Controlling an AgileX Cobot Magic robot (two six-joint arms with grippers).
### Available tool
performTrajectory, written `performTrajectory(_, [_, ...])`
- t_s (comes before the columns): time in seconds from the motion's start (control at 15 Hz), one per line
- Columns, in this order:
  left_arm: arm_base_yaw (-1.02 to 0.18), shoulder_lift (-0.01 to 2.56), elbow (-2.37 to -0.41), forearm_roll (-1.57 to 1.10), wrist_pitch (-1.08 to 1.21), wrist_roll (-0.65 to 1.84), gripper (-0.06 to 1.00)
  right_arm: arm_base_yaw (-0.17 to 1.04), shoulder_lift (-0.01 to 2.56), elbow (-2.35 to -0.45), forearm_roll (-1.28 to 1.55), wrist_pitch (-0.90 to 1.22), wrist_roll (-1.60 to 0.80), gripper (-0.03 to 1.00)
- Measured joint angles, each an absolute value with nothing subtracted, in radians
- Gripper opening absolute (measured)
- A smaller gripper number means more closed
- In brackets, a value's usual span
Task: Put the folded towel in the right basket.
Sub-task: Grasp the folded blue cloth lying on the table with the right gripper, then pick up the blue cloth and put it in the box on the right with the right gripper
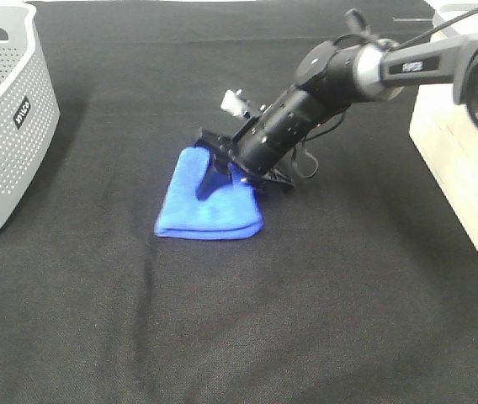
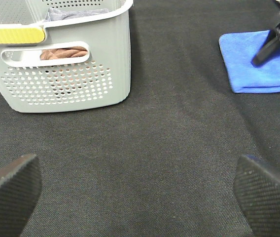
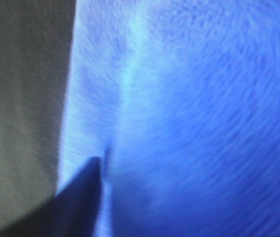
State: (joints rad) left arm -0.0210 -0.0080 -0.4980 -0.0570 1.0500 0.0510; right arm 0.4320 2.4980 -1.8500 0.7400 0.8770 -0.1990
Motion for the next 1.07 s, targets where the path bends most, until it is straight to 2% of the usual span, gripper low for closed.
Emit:
performTrajectory(0.07, [-0.021,-0.008,-0.498,-0.057,1.050,0.051,0.99,0.433,2.501,-1.850,0.731,0.880,-0.195,0.22])
performTrajectory(0.13, [-0.021,-0.008,-0.498,-0.057,1.050,0.051,0.99,0.430,2.501,-1.850,0.726,0.883,-0.193,0.14])
performTrajectory(0.53, [-0.021,-0.008,-0.498,-0.053,1.050,0.051,0.99,0.357,2.295,-1.894,0.625,1.114,-0.189,0.15])
performTrajectory(0.87, [-0.021,-0.008,-0.498,-0.053,1.050,0.051,0.99,0.127,1.932,-1.954,0.620,1.206,-0.189,0.15])
performTrajectory(0.93, [-0.021,-0.008,-0.498,-0.053,1.050,0.051,0.99,0.127,1.932,-1.954,0.620,1.206,-0.189,0.15])
performTrajectory(1.07, [-0.021,-0.008,-0.498,-0.053,1.050,0.051,0.99,-0.037,1.787,-1.954,0.557,1.208,-0.191,0.15])
